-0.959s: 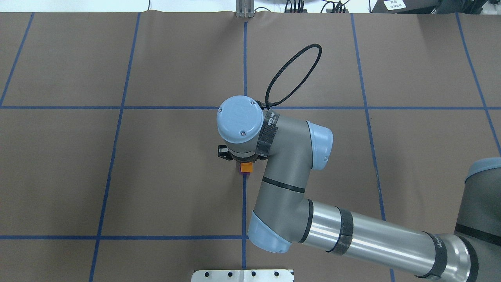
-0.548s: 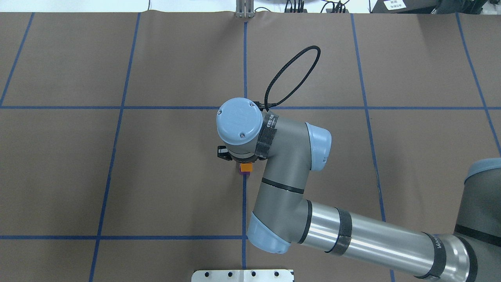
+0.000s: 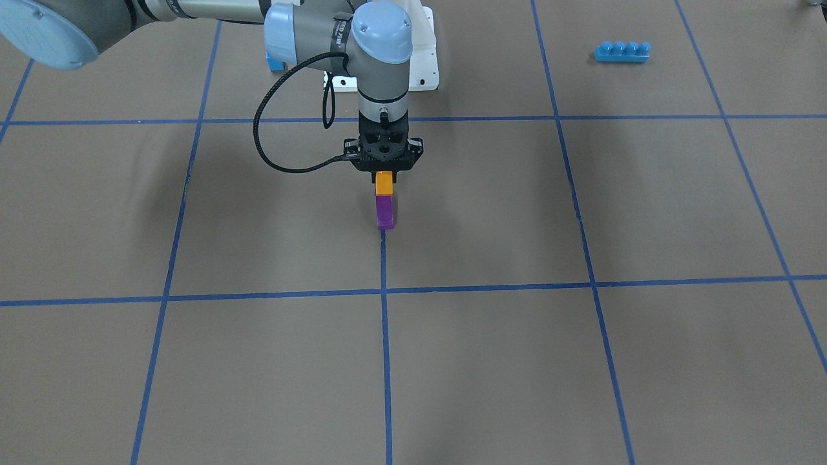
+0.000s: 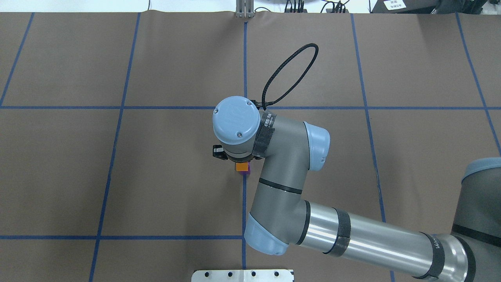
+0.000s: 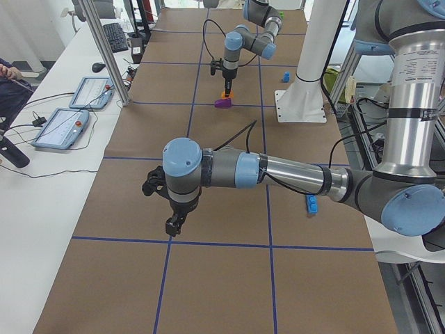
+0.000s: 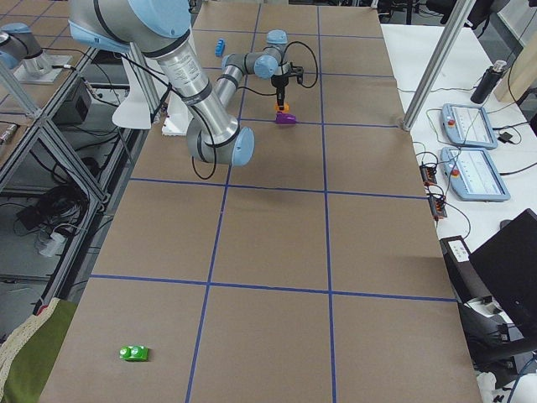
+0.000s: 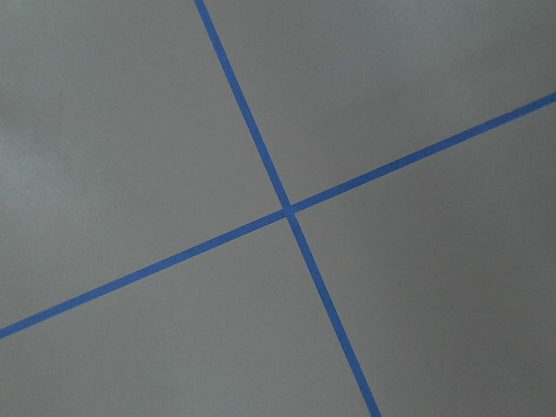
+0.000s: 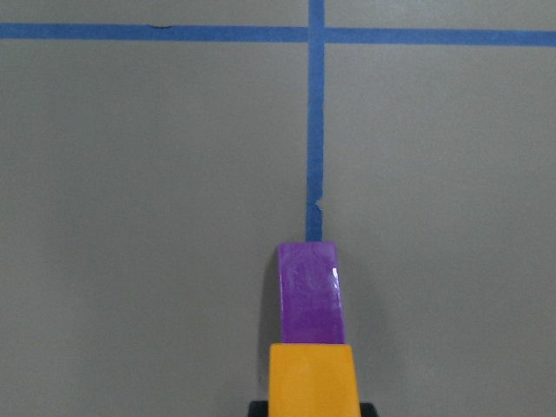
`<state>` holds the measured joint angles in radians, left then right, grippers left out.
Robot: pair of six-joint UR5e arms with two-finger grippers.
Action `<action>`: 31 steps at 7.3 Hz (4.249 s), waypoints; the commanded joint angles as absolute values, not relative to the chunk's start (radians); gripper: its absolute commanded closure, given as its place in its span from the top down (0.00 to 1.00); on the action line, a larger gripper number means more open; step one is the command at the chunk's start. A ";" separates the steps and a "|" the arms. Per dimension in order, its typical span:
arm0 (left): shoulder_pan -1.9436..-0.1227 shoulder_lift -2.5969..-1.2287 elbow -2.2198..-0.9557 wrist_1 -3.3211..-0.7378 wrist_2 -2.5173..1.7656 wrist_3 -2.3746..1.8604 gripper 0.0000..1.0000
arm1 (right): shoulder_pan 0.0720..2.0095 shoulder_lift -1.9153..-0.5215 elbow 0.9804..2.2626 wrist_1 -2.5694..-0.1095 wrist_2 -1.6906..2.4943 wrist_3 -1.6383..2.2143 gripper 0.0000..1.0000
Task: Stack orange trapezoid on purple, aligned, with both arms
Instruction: 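Align the orange trapezoid above the purple one with the right gripper, then lower the orange trapezoid onto the purple one and open the right gripper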
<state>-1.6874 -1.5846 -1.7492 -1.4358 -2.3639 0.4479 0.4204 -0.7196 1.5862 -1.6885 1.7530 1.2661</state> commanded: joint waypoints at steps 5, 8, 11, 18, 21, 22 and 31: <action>-1.687 -1.585 -1.747 -1.436 -2.364 0.446 1.00 | 0.384 -0.732 1.574 -1.637 1.649 1.256 0.00; -1.687 -1.585 -1.749 -1.437 -2.364 0.446 1.00 | 0.383 -0.738 1.583 -1.646 1.647 1.253 0.00; -1.687 -1.585 -1.750 -1.436 -2.364 0.445 1.00 | 0.383 -0.738 1.588 -1.647 1.646 1.253 0.00; -1.686 -1.586 -1.747 -1.436 -2.362 0.443 1.00 | 0.354 -0.755 1.572 -1.600 1.591 1.262 0.00; -1.686 -1.586 -1.747 -1.437 -2.362 0.445 1.00 | 0.347 -0.784 1.571 -1.548 1.580 1.267 0.00; -1.686 -1.586 -1.747 -1.437 -2.362 0.445 1.00 | 0.347 -0.790 1.572 -1.548 1.578 1.267 0.00; -1.687 -1.583 -1.749 -1.437 -2.364 0.454 1.00 | 0.345 -0.782 1.586 -1.546 1.592 1.267 1.00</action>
<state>-1.6874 -1.5841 -1.7485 -1.4373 -2.3638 0.4523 0.3458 -0.7846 1.5807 -1.5451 1.5860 1.2693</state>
